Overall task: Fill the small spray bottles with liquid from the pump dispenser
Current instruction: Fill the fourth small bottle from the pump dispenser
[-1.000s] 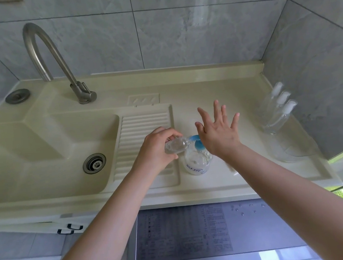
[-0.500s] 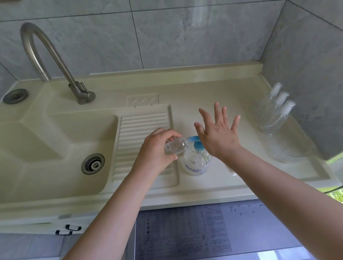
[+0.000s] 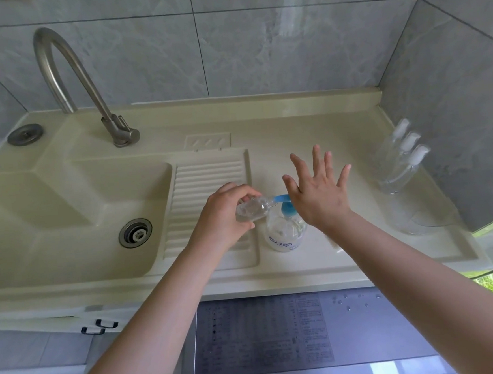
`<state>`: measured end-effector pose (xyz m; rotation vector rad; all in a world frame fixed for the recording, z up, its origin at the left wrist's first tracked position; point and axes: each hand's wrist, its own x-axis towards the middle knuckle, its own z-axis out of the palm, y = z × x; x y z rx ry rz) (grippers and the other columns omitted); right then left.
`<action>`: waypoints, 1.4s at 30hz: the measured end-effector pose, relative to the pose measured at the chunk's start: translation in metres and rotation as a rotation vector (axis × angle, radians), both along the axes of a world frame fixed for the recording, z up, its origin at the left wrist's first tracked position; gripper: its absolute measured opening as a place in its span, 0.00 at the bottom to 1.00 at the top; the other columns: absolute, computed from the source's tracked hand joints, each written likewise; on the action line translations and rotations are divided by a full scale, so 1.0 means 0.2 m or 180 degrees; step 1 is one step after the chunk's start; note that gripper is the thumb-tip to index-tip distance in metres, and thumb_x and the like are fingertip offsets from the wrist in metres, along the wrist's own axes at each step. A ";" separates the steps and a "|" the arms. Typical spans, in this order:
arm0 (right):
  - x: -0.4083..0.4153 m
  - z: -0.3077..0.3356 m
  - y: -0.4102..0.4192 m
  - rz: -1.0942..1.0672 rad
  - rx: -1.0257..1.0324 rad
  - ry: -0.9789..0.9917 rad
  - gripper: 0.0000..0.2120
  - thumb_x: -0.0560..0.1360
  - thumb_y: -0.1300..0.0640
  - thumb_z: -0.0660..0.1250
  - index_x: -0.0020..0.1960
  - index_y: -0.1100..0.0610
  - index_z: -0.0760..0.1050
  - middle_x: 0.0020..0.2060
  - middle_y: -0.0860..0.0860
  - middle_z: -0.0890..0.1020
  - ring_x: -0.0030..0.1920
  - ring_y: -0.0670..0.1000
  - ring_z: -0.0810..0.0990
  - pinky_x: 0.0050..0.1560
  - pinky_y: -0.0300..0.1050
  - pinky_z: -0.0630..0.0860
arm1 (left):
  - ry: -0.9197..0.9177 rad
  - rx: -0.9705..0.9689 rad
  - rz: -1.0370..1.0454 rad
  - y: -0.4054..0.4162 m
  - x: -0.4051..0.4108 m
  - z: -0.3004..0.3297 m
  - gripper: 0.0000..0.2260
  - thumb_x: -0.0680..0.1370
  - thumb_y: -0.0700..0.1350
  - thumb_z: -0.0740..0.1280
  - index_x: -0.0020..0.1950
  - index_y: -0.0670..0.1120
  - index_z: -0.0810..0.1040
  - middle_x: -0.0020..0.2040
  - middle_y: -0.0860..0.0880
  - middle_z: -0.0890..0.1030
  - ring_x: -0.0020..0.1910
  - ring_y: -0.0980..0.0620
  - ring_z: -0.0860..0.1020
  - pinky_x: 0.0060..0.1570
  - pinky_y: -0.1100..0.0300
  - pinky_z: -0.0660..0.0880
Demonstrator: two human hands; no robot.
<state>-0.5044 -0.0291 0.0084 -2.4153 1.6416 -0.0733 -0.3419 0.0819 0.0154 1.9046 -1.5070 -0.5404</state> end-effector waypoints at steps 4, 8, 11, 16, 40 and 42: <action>0.01 0.01 0.02 -0.0020 0.0063 -0.0083 0.25 0.85 0.43 0.43 0.81 0.44 0.46 0.81 0.57 0.40 0.80 0.60 0.38 0.75 0.69 0.37 | 0.0014 -0.0013 -0.0019 0.00 0.00 0.00 0.26 0.62 0.35 0.80 0.56 0.55 0.81 0.48 0.56 0.77 0.49 0.57 0.78 0.54 0.60 0.76; 0.01 -0.02 0.02 0.0061 -0.0027 -0.0043 0.25 0.85 0.46 0.42 0.81 0.44 0.49 0.81 0.56 0.43 0.80 0.60 0.40 0.76 0.68 0.38 | 0.0009 -0.0020 -0.0052 -0.01 0.00 -0.01 0.26 0.63 0.35 0.80 0.57 0.54 0.81 0.49 0.56 0.77 0.50 0.56 0.78 0.55 0.60 0.76; 0.01 -0.02 0.01 0.0058 -0.0036 0.0001 0.25 0.85 0.44 0.41 0.81 0.44 0.48 0.81 0.56 0.42 0.80 0.61 0.39 0.76 0.68 0.38 | 0.0041 -0.0013 -0.0059 -0.01 0.00 -0.02 0.27 0.62 0.35 0.80 0.56 0.54 0.81 0.49 0.55 0.77 0.50 0.56 0.79 0.56 0.56 0.77; 0.00 0.02 0.00 0.0026 -0.0178 0.0000 0.27 0.84 0.41 0.44 0.81 0.45 0.46 0.81 0.57 0.41 0.80 0.61 0.37 0.75 0.69 0.36 | 0.0016 -0.0004 -0.0041 -0.01 0.01 -0.01 0.27 0.62 0.35 0.80 0.56 0.55 0.81 0.49 0.56 0.77 0.50 0.56 0.79 0.55 0.55 0.77; 0.00 -0.01 0.00 0.0115 -0.0102 -0.0127 0.26 0.84 0.43 0.45 0.81 0.45 0.46 0.81 0.57 0.41 0.80 0.62 0.38 0.76 0.67 0.37 | 0.0031 0.0058 -0.0038 -0.02 -0.01 0.01 0.26 0.63 0.35 0.80 0.57 0.53 0.81 0.50 0.55 0.78 0.50 0.55 0.78 0.56 0.54 0.76; 0.00 0.01 0.00 0.0103 -0.0186 -0.0176 0.27 0.84 0.42 0.46 0.81 0.45 0.46 0.81 0.57 0.41 0.80 0.62 0.38 0.75 0.67 0.37 | 0.0020 0.0040 -0.0030 -0.02 -0.01 0.01 0.26 0.63 0.35 0.80 0.57 0.53 0.82 0.50 0.55 0.78 0.50 0.55 0.78 0.56 0.54 0.77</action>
